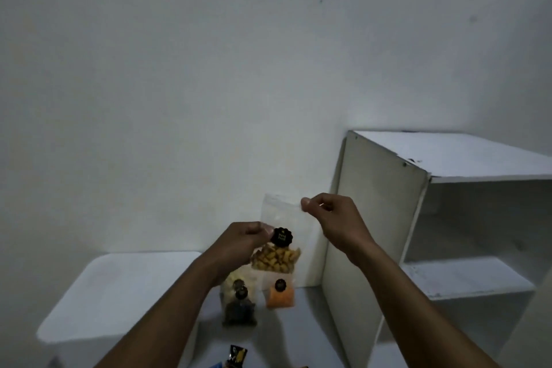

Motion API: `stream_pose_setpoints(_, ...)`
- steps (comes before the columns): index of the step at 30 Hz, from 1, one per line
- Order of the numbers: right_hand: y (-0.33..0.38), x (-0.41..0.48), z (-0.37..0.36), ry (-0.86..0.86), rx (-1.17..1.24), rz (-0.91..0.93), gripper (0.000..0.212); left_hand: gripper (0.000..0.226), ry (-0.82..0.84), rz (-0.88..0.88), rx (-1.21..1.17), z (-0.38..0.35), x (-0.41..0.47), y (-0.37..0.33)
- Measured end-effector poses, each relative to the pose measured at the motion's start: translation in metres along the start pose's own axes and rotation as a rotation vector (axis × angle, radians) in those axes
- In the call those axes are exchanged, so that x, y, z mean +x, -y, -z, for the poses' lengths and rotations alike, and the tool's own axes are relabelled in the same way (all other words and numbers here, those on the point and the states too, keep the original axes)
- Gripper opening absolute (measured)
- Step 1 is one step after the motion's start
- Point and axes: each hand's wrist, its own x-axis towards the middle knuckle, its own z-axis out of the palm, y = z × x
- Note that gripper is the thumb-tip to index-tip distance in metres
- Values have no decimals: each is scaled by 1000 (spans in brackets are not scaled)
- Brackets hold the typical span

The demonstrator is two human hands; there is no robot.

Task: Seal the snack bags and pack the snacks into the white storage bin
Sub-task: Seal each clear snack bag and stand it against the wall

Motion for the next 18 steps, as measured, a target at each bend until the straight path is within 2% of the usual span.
stream_pose_setpoints(6, 37, -6, -1, 18, -97, 113, 27, 18, -106, -228, -105, 15, -20, -41)
stream_pose_setpoints(10, 58, -18, -3, 88, -123, 180, 28, 15, -190, -243, -212, 22, -31, -52)
stream_pose_setpoints(14, 65, -24, -10, 73, -164, 222, 15, 14, -128, -267, -232, 28, -44, -57)
stream_pose_setpoints(18, 67, -31, -16, 108, -148, 233, 14, 12, -138, -313, -229, 35, -53, -59)
